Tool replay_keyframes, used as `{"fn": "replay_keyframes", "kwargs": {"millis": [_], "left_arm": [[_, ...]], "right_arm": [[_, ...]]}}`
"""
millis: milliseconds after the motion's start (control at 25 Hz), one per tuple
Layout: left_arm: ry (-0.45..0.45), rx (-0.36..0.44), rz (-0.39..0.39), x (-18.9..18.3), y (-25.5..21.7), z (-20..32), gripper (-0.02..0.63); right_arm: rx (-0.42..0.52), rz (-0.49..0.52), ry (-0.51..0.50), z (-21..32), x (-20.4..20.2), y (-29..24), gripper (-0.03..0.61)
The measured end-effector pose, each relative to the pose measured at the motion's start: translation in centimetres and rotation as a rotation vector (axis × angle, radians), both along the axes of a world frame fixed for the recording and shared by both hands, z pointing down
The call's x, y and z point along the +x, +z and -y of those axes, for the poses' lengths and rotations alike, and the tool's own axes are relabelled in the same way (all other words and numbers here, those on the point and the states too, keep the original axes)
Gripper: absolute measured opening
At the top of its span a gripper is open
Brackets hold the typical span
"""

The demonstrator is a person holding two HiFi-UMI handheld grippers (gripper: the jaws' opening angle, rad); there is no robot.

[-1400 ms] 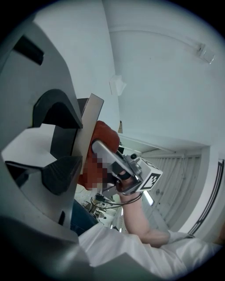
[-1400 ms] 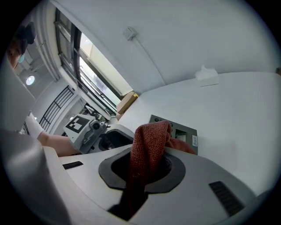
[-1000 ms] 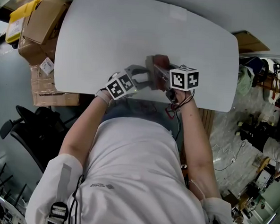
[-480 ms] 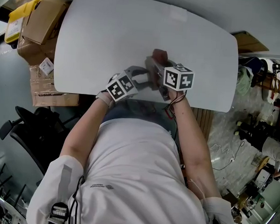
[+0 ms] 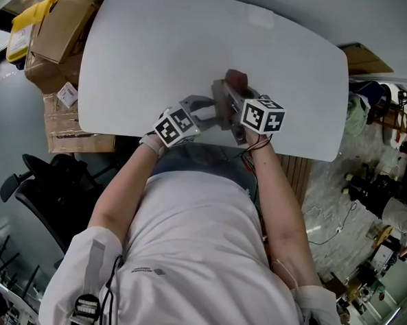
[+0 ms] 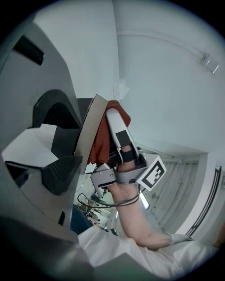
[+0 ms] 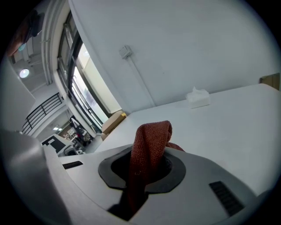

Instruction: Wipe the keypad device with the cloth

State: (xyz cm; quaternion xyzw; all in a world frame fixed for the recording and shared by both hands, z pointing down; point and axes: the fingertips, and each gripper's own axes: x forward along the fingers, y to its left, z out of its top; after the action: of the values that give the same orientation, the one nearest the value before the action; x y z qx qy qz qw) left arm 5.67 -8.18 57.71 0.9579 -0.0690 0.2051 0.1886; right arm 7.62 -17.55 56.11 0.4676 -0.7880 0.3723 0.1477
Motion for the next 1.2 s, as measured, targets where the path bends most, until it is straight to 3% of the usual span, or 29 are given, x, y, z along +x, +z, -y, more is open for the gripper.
{"fn": "replay_keyframes", "kwargs": {"millis": [240,760,1080,1200], "left_arm": [[-0.01,0.006,0.011,0.1,0.2,-0.1,0.187],[-0.054,-0.002,0.051,0.1,-0.3,0.0,0.187],[-0.088,-0.003,0.072,0.0,-0.4,-0.1,0.187],[-0.098,-0.008,0.076,-0.3,-0.3,-0.2,0.187]], "right_arm": [[-0.013,0.024,0.003,0.2,0.8,0.7,0.054],[-0.05,-0.084,0.111,1.0,5.0,4.9,0.054],[-0.041,-0.135,0.056,1.2,6.1,6.2,0.054],[-0.034,-0.104,0.062,1.0,6.2,6.6,0.054]]}}
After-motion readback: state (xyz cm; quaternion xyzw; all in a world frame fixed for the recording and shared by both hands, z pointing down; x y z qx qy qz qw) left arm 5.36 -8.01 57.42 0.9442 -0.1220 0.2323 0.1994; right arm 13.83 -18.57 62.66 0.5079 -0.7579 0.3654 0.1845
